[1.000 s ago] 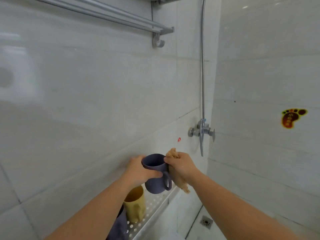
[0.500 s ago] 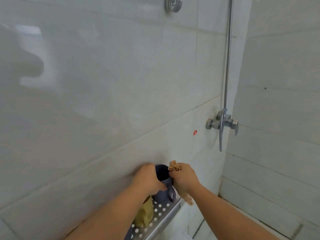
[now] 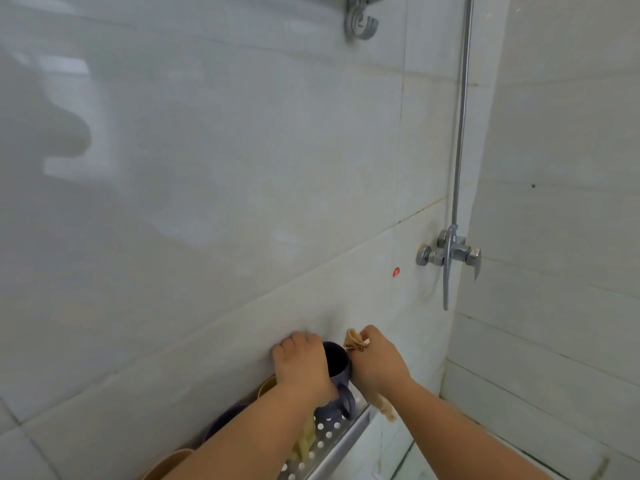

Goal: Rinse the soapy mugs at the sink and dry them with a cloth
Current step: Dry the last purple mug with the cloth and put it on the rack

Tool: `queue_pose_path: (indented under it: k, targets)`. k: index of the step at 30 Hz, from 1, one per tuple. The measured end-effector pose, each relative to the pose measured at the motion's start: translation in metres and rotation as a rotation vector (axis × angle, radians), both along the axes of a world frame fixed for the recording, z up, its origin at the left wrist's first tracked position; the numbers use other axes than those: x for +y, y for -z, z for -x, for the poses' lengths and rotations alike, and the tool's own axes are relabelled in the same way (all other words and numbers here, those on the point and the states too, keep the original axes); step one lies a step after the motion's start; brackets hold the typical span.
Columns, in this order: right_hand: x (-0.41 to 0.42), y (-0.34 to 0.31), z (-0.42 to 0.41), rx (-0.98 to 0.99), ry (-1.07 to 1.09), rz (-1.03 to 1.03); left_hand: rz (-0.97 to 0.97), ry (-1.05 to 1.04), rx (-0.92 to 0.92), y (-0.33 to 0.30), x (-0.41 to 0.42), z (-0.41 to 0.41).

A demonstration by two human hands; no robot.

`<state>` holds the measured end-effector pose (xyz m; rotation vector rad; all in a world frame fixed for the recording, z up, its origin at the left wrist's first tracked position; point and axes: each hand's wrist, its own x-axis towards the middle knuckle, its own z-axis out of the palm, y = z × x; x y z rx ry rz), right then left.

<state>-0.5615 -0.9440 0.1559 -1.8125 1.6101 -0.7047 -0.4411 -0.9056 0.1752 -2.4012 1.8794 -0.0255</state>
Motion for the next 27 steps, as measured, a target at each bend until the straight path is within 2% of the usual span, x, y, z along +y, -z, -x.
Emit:
queue_pose_path:
  k: [3,5,8,12,16,18,20,23,27]
  targets:
    - [-0.001,-0.027,0.006,0.091,0.109,0.067,0.038,-0.003,0.163,-0.018,0.006,-0.004]
    - [0.001,-0.057,0.009,0.097,0.102,0.127,0.118,-0.033,0.358,-0.036,0.009,-0.010]
    - [0.015,-0.108,0.005,0.016,0.015,0.209,0.273,-0.110,0.909,-0.071,0.019,-0.019]
    - [0.047,-0.177,-0.016,-0.244,-0.154,0.216,0.274,-0.122,1.451,-0.130,0.049,-0.044]
    - [0.093,-0.242,-0.037,-0.546,-0.380,0.115,0.205,-0.059,1.793,-0.185,0.094,-0.079]
    - [0.111,-0.267,-0.049,-0.634,-0.434,0.072,0.253,0.012,1.868,-0.208,0.122,-0.094]
    - [0.126,-0.286,-0.062,-0.656,-0.414,0.093,0.327,0.073,1.840,-0.232,0.152,-0.106]
    - [0.153,-0.310,-0.083,-0.661,-0.392,0.188,0.532,0.116,1.695,-0.269,0.197,-0.119]
    - [0.191,-0.342,-0.110,-0.686,-0.383,0.493,0.755,0.173,1.440,-0.329,0.258,-0.121]
